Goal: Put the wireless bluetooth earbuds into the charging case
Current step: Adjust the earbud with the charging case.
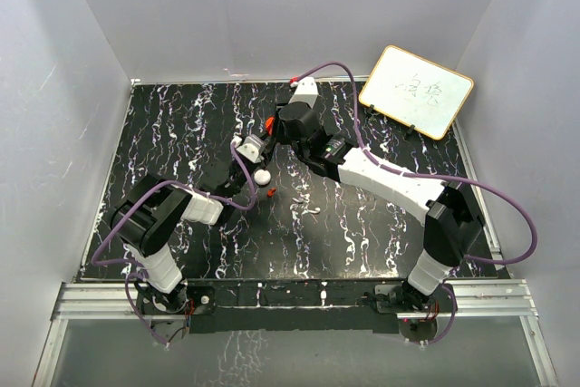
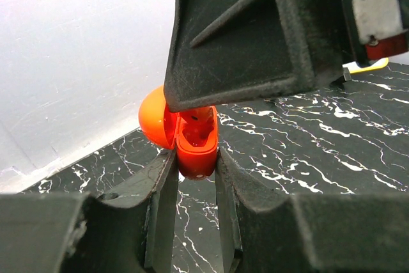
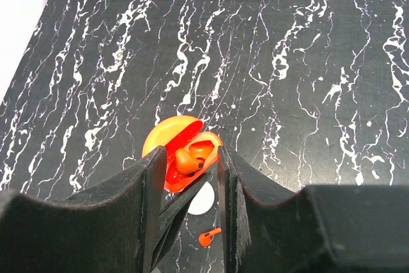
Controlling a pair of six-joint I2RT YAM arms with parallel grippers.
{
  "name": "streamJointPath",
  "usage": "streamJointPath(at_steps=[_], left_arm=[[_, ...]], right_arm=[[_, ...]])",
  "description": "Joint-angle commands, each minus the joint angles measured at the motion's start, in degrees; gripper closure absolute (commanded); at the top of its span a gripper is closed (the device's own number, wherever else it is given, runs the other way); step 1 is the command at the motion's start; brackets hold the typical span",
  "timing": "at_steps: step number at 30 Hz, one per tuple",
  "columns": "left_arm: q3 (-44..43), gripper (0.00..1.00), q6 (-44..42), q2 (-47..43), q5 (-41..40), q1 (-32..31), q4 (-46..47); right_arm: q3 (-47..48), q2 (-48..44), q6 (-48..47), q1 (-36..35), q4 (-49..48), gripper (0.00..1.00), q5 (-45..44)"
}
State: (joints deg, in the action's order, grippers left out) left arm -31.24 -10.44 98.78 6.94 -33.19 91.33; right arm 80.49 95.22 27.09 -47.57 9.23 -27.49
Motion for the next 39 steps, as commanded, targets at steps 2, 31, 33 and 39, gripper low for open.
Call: streamJointPath(at_steps=[2, 31, 33, 39], left_arm=[[-0.3, 1.0, -0.3, -2.8, 1.1, -0.3, 10.9], [-0.3, 1.0, -0.9, -3.3, 1.0, -0.4, 10.6], [-0.3, 1.0, -1.0, -3.4, 0.9, -0.4, 10.5], [-0.4, 1.0, -1.0, -3.5, 0.9, -0.3, 10.4]], right_arm=[[3.1, -2.0, -0.9, -0.2, -1.4, 0.64, -2.7], [4.4, -0.9, 0.8, 0.0, 4.3, 0.63, -0.9], [4.2, -0.9, 0.8, 0.0, 4.5, 0.63, -0.8], [3.5, -1.0, 1.2, 0.0, 4.7, 0.63, -0.5]])
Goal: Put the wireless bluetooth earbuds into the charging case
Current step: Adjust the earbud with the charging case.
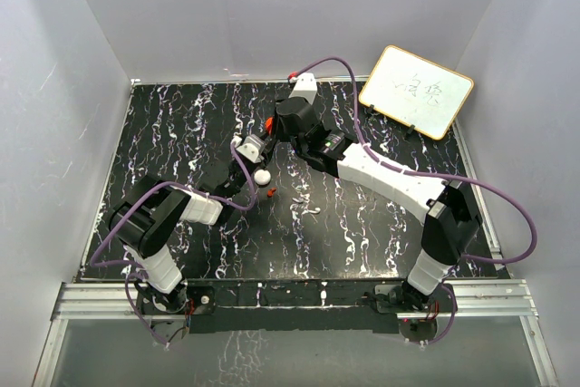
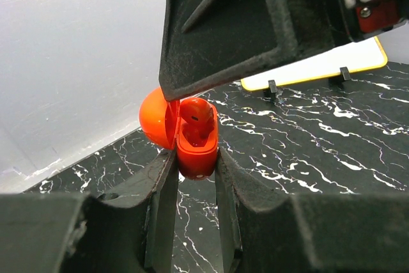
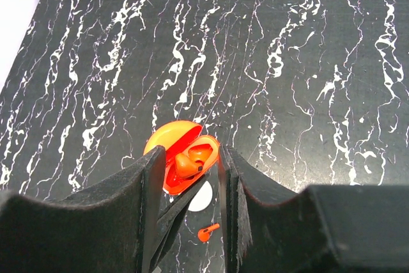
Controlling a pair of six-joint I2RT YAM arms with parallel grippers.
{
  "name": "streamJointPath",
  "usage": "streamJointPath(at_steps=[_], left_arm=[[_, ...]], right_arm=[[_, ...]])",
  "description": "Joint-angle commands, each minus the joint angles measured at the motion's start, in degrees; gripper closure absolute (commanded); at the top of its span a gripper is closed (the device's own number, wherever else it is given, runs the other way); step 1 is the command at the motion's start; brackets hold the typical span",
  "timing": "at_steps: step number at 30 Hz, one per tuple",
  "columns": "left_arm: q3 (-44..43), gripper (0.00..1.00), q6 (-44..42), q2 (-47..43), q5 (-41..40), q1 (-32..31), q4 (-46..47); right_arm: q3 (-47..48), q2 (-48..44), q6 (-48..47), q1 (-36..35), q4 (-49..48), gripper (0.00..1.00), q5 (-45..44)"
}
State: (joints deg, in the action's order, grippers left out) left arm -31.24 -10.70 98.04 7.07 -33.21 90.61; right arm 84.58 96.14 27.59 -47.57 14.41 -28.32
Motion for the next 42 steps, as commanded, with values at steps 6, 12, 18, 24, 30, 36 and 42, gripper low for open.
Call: streamJointPath(at_steps=[6, 12, 18, 24, 30, 36, 42], left_arm=[[-0.4, 1.0, -0.9, -2.7, 0.7, -0.3, 11.2], [-0.5, 1.0, -0.9, -2.6, 0.7, -0.3, 11.2], [-0.4, 1.0, -0.8, -2.7, 0.9, -0.3, 11.3], [-0.2, 1.0, -0.7, -2.9, 1.1, -0.3, 11.3], [0.2, 1.0, -0.7, -3.2, 1.0, -0.3, 11.2], [0.8, 1.0, -0.7, -3.6, 0.8, -0.3, 11.5], [0.8, 1.0, -1.1, -3.8, 0.7, -0.3, 11.4]], right_arm=[[-1.9, -2.8, 1.2, 0.0, -0.5, 0.63, 0.5], [-2.7, -3.7, 1.2, 0.0, -0.5, 0.63, 0.3], [-2.6, -3.6, 1.1, 0.0, -0.7, 0.63, -0.1], [-1.5, -3.0, 1.1, 0.1, -0.4, 0.63, -1.2], [0.3, -1.8, 1.6, 0.2, 0.7, 0.63, -2.2], [2.5, -0.8, 2.0, 0.9, 2.6, 0.63, -2.9], [2.1, -1.0, 2.4, 1.7, 3.5, 0.63, -2.5]])
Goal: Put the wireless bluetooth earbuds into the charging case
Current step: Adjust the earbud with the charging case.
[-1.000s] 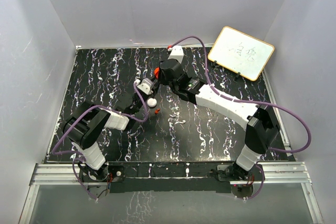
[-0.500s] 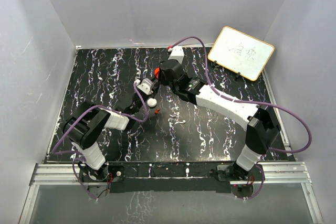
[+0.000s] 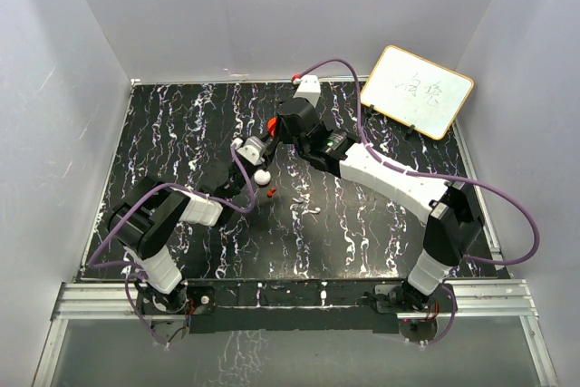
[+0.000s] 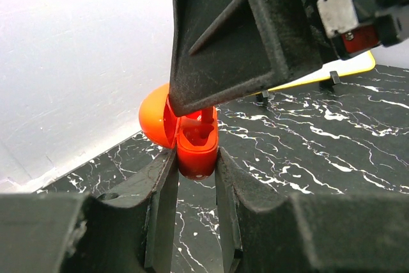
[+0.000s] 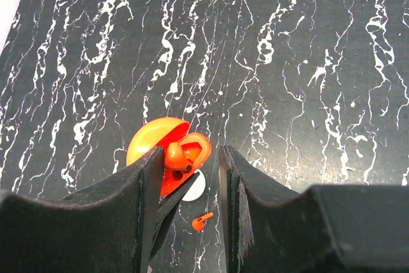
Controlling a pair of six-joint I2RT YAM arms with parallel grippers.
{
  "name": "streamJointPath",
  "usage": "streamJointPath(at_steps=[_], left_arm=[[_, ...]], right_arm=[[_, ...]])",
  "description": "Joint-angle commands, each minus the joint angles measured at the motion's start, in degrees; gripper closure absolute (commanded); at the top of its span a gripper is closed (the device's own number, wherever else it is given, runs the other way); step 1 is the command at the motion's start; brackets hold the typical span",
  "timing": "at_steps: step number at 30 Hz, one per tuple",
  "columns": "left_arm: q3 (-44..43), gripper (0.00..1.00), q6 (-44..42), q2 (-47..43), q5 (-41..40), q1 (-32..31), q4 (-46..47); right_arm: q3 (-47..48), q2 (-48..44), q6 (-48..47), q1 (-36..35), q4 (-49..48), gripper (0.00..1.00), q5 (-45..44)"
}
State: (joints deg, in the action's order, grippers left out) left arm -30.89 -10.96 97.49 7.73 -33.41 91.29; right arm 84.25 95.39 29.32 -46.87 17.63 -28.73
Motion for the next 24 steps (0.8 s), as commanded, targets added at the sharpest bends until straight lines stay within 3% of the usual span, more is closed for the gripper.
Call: streamJointPath(at_steps=[1, 24], left_arm=[[0.4, 1.0, -0.8, -3.3, 0.0, -0.1, 10.7], [0.2, 1.0, -0.2, -2.4, 0.4, -0.1, 11.0]], right_arm=[[2.3, -0.4, 0.7, 1.1, 0.3, 0.63, -2.0], [2.7, -2.0, 1.4, 2.0, -1.7, 0.6, 0.8]])
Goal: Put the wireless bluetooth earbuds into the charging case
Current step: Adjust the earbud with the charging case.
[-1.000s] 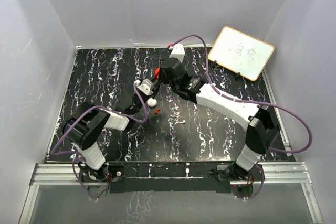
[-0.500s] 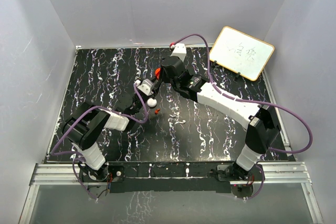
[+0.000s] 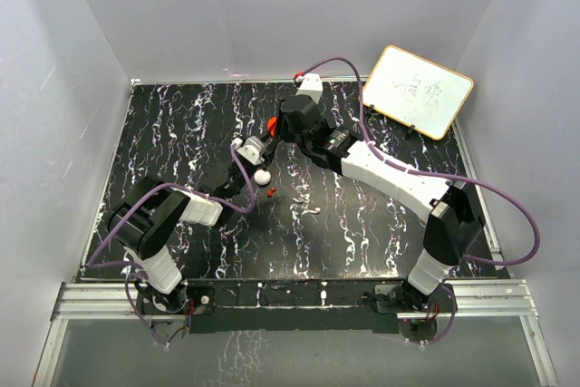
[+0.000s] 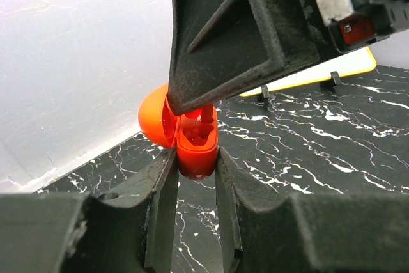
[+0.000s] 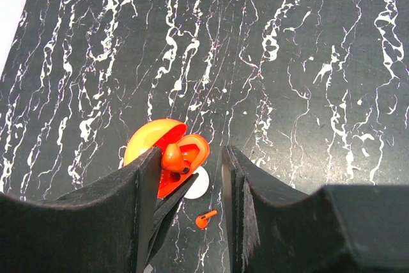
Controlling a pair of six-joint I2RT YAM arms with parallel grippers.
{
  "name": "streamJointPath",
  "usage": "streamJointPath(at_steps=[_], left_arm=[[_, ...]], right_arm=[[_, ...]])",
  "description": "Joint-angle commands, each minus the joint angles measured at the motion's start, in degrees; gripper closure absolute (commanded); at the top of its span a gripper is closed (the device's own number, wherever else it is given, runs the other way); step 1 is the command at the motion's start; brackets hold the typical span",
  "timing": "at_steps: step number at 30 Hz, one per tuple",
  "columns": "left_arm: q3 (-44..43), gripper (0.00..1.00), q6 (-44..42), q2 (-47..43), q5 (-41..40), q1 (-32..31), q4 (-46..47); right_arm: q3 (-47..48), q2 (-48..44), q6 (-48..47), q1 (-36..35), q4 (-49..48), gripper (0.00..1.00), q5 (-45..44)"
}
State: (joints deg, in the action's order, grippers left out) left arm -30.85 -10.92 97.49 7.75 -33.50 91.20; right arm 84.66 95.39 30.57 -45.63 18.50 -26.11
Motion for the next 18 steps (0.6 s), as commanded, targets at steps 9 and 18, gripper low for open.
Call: streamJointPath(at_steps=[9, 18], left_arm=[[0.3, 1.0, 0.1, -2.1, 0.3, -0.1, 11.1], [0.2, 1.0, 0.5, -1.7, 0.4, 0.0, 11.1]], right_arm=[[1.8, -3.4, -0.3, 0.8, -4.1, 0.59, -1.1], [1.5, -4.0, -1.1, 0.7, -5.4, 0.54, 0.1]])
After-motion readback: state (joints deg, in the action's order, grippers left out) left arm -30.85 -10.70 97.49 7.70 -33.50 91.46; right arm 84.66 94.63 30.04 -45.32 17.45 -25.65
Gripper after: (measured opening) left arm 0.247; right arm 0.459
